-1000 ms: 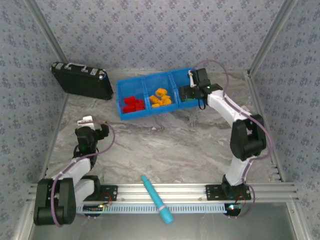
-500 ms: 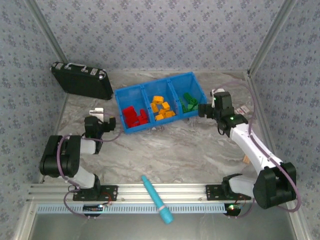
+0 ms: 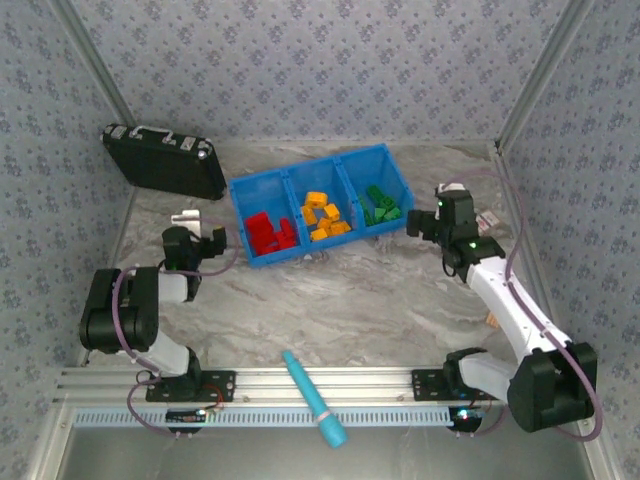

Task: Sort the legos into containers by color
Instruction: Reset both arms

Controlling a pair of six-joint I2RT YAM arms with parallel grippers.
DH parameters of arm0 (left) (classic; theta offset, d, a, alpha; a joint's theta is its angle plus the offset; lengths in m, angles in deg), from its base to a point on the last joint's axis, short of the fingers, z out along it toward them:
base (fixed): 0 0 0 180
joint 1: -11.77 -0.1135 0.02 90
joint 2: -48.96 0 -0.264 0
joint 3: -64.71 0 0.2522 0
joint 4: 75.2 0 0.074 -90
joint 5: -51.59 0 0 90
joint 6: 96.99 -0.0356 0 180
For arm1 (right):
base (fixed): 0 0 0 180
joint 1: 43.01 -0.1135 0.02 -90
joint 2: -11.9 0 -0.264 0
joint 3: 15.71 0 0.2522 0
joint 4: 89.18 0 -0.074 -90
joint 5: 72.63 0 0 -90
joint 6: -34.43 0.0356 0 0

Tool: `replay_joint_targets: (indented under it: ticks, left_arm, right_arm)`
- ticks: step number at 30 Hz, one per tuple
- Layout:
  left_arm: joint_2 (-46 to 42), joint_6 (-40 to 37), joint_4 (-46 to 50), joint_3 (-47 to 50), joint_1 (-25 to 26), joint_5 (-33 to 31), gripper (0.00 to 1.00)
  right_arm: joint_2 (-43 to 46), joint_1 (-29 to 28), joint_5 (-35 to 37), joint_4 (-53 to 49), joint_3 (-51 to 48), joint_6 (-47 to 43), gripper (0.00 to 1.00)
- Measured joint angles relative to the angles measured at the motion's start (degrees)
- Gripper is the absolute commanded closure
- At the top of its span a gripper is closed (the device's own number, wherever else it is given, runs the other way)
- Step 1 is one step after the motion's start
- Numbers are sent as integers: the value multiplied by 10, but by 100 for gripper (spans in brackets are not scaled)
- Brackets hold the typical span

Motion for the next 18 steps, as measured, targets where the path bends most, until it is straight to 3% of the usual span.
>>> replay_joint_targets:
  ticks: [6,11,18]
  left_arm:
    - [0,0,1,0,0,0,0]
    - [0,0,1,0,0,0,0]
    - [0,0,1,0,0,0,0]
  right_arm:
    - [26,95,-55,136,-137,-5,1]
    - [13,101,-88,273,-233,-74,1]
    - [-75,119,-115,435,-247,-126,1]
